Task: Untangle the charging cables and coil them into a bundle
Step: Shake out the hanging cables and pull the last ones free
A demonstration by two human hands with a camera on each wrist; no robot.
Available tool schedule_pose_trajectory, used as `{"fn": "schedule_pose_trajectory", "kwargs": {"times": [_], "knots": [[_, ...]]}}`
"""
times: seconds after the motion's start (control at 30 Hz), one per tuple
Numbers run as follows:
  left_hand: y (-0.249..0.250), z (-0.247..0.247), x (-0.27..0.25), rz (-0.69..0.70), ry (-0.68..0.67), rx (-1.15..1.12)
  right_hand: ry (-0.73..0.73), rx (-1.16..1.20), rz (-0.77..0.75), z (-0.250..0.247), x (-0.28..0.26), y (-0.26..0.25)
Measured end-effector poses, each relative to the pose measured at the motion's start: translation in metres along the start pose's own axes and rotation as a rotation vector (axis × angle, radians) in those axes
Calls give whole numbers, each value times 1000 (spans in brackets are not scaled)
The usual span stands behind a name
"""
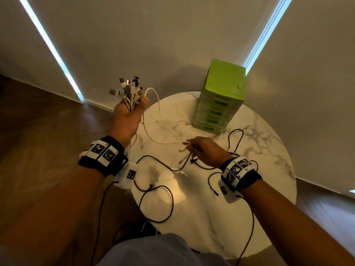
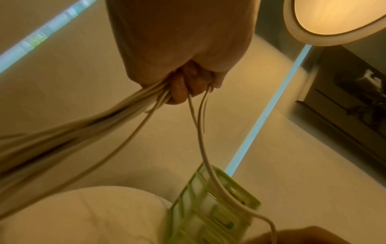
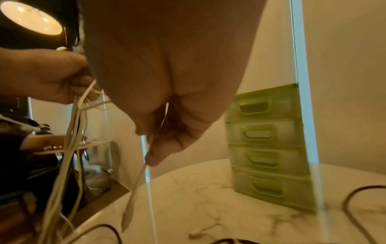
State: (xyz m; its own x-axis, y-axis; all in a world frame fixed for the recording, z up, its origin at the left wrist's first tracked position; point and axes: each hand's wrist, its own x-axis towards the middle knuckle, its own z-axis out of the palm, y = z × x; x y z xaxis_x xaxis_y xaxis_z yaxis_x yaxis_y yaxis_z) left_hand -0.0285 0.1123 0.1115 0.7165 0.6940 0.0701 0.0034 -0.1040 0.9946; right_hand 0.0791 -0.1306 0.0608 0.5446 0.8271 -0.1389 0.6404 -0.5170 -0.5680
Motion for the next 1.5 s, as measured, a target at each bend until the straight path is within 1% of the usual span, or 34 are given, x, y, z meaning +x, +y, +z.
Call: {"fn": "schedule_pose_trajectory", "kwargs": {"times": [0.03, 0.1, 0.17, 0.27, 0.33, 0.43, 0.5, 0.57, 0.63, 0.67, 0.7, 0.73, 0.77, 0.83, 0.9, 0.93, 0.97, 1.0, 1.1, 1.17, 1.2, 1.23, 1.33, 1.43, 1.5], "knots": [[0, -13, -1, -1, 25, 12, 50, 62, -19, 3, 8, -8], [-2, -42, -5, -13, 50, 21, 67, 136, -64, 12, 26, -30], [-8, -70, -8, -30, 75, 43, 0, 108, -136, 29, 45, -56], [-20, -102, -11, -43, 147, 50, -71, -20, -317, 60, 63, -91], [-26, -121, -13, -47, 183, 51, -107, -21, -361, 83, 70, -106], [-35, -147, -14, -63, 245, 33, -195, -34, -325, 119, 76, -117], [-43, -165, -14, -95, 277, -4, -317, -136, -308, 145, 77, -122], [-49, -178, -17, -110, 268, -17, -450, -210, -290, 163, 76, -130], [-51, -186, -20, -101, 241, -25, -560, -203, -222, 166, 78, -134], [-51, -189, -22, -101, 234, -25, -593, -214, -175, 164, 82, -134], [-51, -192, -23, -102, 225, -28, -596, -233, -134, 161, 86, -131], [-50, -193, -24, -106, 221, -35, -574, -261, -106, 156, 92, -127], [-49, -194, -24, -109, 210, -52, -518, -273, -77, 149, 98, -123], [-48, -197, -26, -112, 175, -104, -333, -232, -39, 136, 113, -120], [-47, -199, -28, -105, 106, -168, -134, -75, -32, 124, 128, -129], [-46, -199, -29, -114, 64, -212, -79, 50, -31, 118, 134, -137], [-45, -199, -30, -130, 17, -264, -63, 168, -41, 113, 139, -148], [-45, -199, -30, -151, -34, -313, -78, 246, -74, 107, 142, -161], [-42, -198, -30, -182, -191, -374, -173, 362, -258, 96, 147, -201], [-41, -197, -30, -206, -241, -360, -240, 446, -330, 97, 150, -222], [-41, -197, -29, -213, -235, -341, -233, 469, -345, 99, 151, -226], [-40, -195, -28, -217, -210, -313, -193, 471, -347, 99, 151, -228], [-41, -198, -24, -215, -69, -223, -36, 508, -353, 98, 147, -222], [-45, -195, -22, -222, 38, -220, -9, 526, -402, 99, 140, -214], [-46, -193, -19, -250, 123, -260, -10, 636, -368, 98, 138, -209]]}}
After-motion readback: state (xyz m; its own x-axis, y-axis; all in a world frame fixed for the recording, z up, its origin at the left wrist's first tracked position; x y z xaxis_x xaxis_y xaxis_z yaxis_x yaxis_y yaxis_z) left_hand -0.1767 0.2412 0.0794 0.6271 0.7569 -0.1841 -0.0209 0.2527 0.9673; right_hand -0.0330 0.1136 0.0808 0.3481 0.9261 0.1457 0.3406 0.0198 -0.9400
